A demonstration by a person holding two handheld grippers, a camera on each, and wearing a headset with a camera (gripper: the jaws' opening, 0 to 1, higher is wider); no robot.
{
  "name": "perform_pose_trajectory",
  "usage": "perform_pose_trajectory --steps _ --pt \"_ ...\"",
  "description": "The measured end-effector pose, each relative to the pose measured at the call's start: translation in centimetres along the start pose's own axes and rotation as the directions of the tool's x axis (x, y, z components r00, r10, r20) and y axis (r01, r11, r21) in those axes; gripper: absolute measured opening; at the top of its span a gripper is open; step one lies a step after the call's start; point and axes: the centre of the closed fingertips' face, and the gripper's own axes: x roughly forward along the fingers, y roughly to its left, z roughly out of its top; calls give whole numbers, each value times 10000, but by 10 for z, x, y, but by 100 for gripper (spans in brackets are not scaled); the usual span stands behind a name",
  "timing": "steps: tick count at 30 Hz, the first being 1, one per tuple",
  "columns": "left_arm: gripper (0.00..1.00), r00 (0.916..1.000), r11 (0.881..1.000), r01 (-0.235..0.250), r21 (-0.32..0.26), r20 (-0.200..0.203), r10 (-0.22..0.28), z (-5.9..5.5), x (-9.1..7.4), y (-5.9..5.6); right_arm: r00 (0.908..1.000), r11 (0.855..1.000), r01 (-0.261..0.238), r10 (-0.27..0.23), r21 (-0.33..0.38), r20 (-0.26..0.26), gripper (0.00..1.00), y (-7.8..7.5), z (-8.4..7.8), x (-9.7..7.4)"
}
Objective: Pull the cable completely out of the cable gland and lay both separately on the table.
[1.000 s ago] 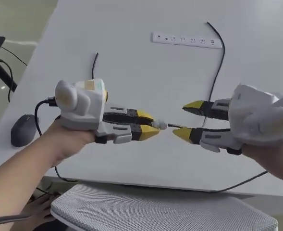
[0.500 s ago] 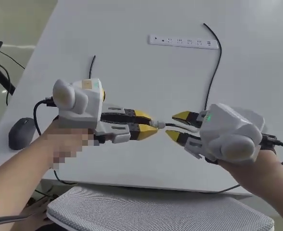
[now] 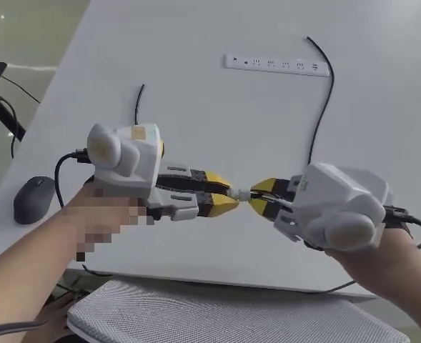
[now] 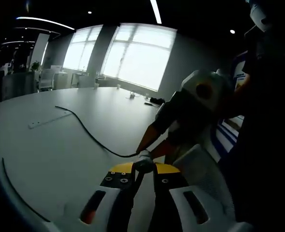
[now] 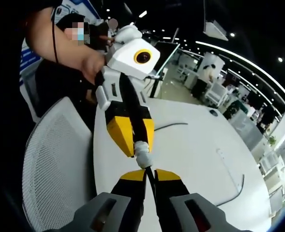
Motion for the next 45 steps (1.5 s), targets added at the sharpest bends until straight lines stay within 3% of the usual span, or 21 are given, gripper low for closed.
perform_pose_trajectory --steps 16,27,36,38,42,44,45 --pt "15 9999 9987 -106 502 -85 110 -2 5 0 10000 9964 95 -94 837 -12 0 -1 -7 -2" --pt "15 9992 9979 -382 526 173 373 3 5 3 9993 9891 357 -342 1427 -129 0 -12 -17 -5" --pt "15 9981 9973 -564 467 286 551 4 2 4 9965 9622 826 -759 2596 -359 0 -26 -41 -8" --pt "15 9980 9974 -558 448 325 544 5 2 4 9953 9404 963 -894 3260 -359 0 -28 -46 -9" --pt "15 9980 9979 -510 399 390 495 6 3 2 9913 9225 1301 -1146 3634 -640 0 -33 -61 -10" --pt "15 9982 9981 -483 387 387 468 6 3 0 9896 9052 1430 -1247 4002 -714 0 -35 -67 -11" --pt "15 9982 9981 -461 398 396 445 6 4 -1 9877 8881 1557 -1331 4324 -823 0 -36 -71 -11"
